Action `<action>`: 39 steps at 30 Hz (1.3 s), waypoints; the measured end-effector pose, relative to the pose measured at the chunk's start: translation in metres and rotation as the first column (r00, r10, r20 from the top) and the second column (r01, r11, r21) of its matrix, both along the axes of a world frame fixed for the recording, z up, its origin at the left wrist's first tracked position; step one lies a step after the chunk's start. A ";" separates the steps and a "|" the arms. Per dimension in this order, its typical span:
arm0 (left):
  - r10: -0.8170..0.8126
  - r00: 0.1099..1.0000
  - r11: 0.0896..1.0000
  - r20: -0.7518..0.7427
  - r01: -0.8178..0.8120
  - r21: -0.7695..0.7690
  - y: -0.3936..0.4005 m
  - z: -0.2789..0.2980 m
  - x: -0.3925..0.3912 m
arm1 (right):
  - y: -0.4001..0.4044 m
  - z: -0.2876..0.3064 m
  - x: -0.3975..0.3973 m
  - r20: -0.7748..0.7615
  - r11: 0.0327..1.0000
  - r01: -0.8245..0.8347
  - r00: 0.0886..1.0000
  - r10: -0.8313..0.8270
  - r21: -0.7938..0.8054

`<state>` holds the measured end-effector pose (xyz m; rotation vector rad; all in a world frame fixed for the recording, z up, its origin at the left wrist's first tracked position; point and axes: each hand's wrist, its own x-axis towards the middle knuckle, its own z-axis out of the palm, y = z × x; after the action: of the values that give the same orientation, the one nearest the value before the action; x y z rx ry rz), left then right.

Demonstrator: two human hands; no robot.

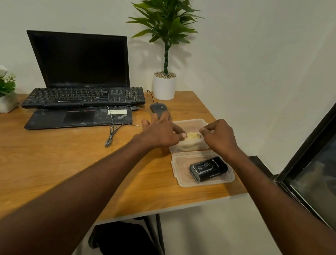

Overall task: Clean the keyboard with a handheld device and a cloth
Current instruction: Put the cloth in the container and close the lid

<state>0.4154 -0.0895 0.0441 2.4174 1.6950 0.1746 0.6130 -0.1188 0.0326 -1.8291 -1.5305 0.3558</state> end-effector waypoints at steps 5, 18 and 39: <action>-0.012 0.991 0.971 0.131 -0.020 0.239 -0.009 -0.010 -0.005 | -0.020 0.007 0.001 0.100 0.994 -0.016 0.995 0.006 0.104; -0.086 0.891 0.932 0.446 -0.087 0.353 -0.101 -0.061 -0.012 | -0.097 0.022 0.036 0.149 0.751 -0.524 0.772 0.618 -0.402; 0.020 0.619 0.894 0.785 -0.363 0.263 -0.081 -0.065 -0.021 | -0.086 0.006 0.038 0.133 0.829 -0.533 0.821 0.555 -0.168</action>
<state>0.3948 -0.1708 -0.0214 1.8524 1.5462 1.4969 0.6506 -0.2049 0.0390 -1.5047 -2.2028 0.5783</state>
